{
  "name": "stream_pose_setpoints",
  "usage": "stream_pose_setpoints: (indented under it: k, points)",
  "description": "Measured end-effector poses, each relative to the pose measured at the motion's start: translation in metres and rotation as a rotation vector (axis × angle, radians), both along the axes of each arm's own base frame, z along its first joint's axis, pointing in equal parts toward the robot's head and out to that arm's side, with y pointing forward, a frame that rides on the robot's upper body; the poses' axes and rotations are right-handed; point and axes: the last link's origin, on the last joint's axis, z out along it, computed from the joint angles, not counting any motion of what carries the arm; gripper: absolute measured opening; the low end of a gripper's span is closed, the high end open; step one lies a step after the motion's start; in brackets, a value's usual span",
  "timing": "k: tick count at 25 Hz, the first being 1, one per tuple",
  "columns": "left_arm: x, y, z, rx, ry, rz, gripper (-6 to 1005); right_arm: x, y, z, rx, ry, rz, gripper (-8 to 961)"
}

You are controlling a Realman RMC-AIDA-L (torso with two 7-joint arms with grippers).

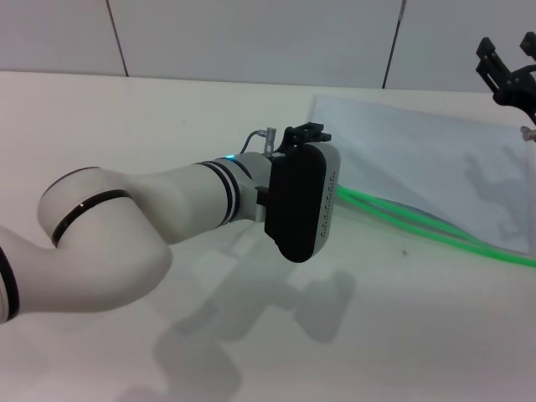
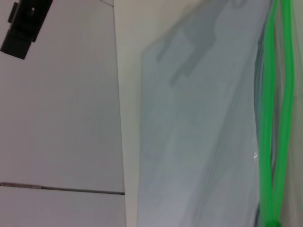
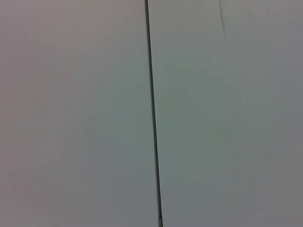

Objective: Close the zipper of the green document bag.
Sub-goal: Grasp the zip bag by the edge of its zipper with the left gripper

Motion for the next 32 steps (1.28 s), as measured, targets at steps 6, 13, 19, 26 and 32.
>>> stream_pose_setpoints:
  k: [6,13,19,26,32]
  points:
    - [0.0001,0.0011,-0.0002,-0.001,-0.005,0.005,758,-0.0001,0.0000,-0.0002,-0.004,0.011,-0.002,679]
    - [-0.0005,0.0017,-0.0004,0.001,-0.007,0.001,689,-0.0010,-0.0002,0.0001,-0.007,0.019,0.005,679]
    - [0.0022,0.0012,-0.0027,-0.007,-0.015,-0.005,463,-0.0017,-0.0005,-0.0002,-0.008,0.017,0.010,679]
    - [0.0009,0.0020,-0.0060,-0.016,-0.001,-0.013,329,-0.0023,-0.0011,-0.0017,-0.015,0.013,0.014,679]
    - [-0.0011,0.0028,-0.0065,-0.015,0.007,-0.018,313,-0.0024,-0.0011,-0.0018,-0.015,0.012,0.015,679]
